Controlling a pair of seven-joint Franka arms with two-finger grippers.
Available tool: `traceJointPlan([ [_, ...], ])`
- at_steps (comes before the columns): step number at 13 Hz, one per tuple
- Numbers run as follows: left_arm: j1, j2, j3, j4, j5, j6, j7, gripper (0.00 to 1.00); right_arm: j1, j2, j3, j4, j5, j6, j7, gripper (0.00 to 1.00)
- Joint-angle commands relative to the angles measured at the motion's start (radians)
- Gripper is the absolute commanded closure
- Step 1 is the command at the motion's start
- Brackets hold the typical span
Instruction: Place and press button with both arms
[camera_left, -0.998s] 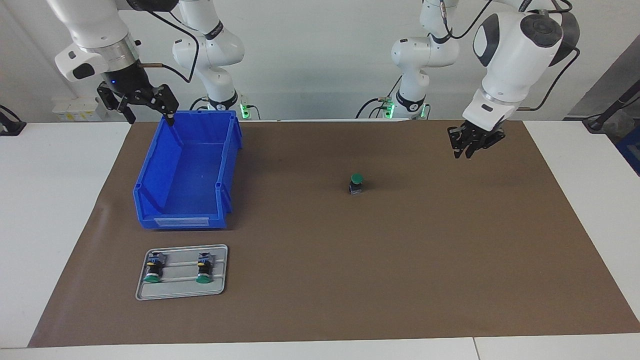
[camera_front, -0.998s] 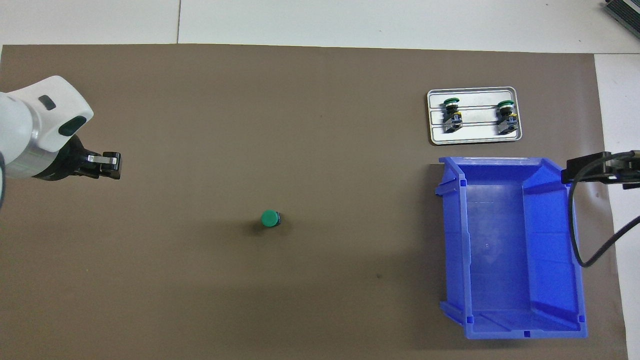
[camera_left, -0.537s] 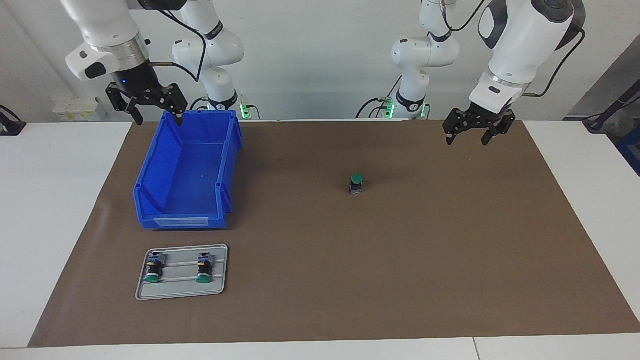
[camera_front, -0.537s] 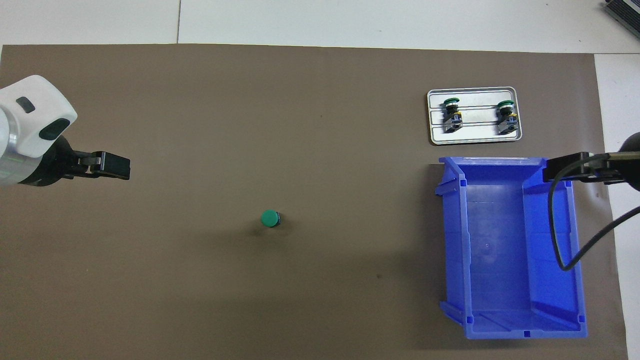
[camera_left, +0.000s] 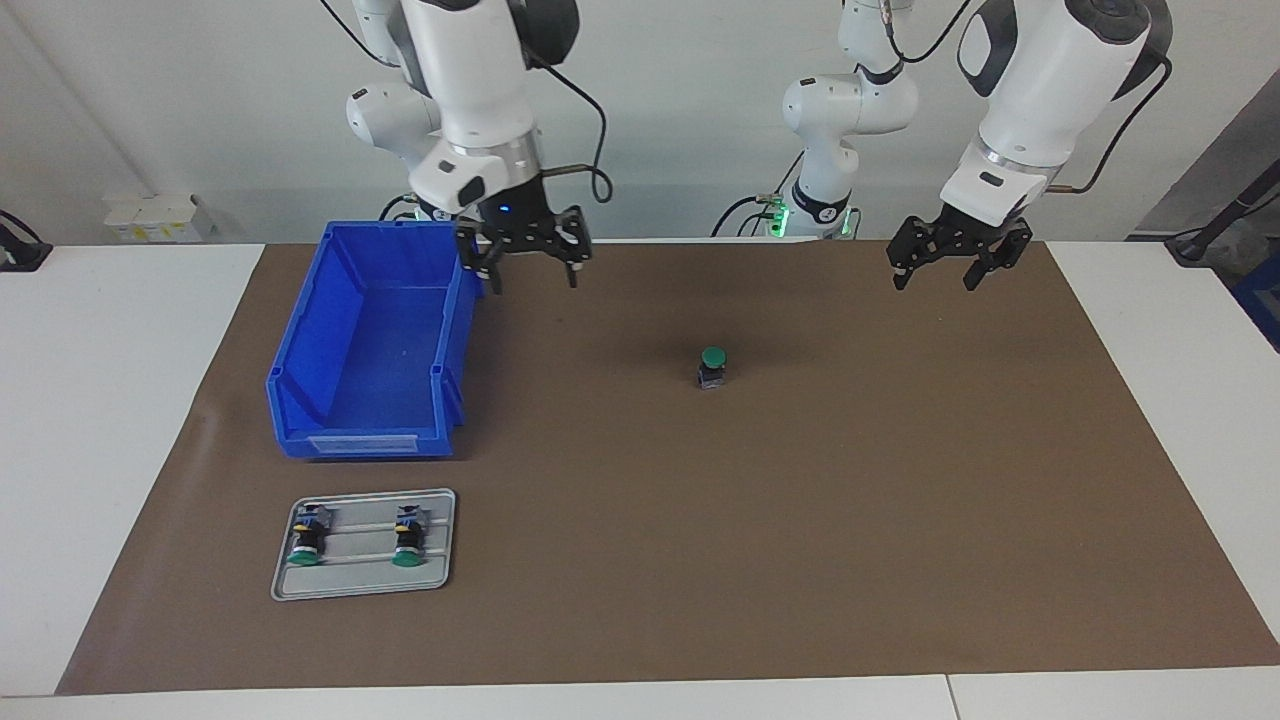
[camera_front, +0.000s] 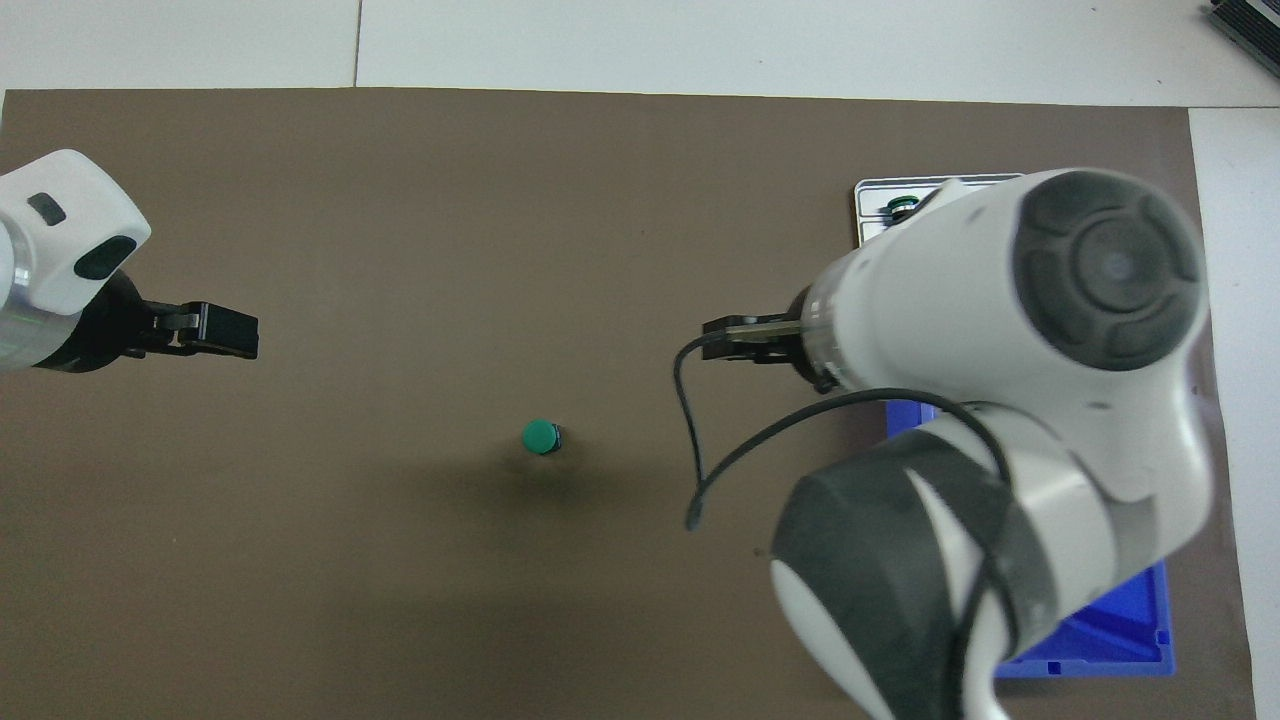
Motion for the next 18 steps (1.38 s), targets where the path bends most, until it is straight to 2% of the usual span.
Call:
traceJointPlan([
  [1,0.004,-0.018,-0.001,-0.012,-0.012,-0.001,-0.002,0.0,0.115,0.102,-0.01,0.011,0.039,0.141,0.115,0.0],
  [5,0.005,-0.018,0.0,-0.012,-0.012,-0.001,-0.002,0.0,0.221,0.26,-0.009,0.011,0.037,0.351,0.137,0.0],
  [8,0.005,-0.018,0.0,-0.012,-0.012,-0.001,-0.002,0.0,0.276,0.355,-0.01,0.006,0.016,0.426,0.095,0.0],
  [11,0.005,-0.018,0.0,-0.012,-0.012,-0.001,-0.002,0.0,0.289,0.44,-0.01,-0.006,-0.004,0.511,0.035,0.0],
  [15,0.005,-0.018,0.0,-0.012,-0.012,-0.001,-0.002,0.0,0.296,0.446,-0.01,-0.057,-0.016,0.513,0.011,0.0],
  [18,0.005,-0.018,0.0,-0.012,-0.012,-0.001,-0.002,0.0,0.309,0.441,-0.01,-0.059,-0.017,0.493,0.014,0.0],
])
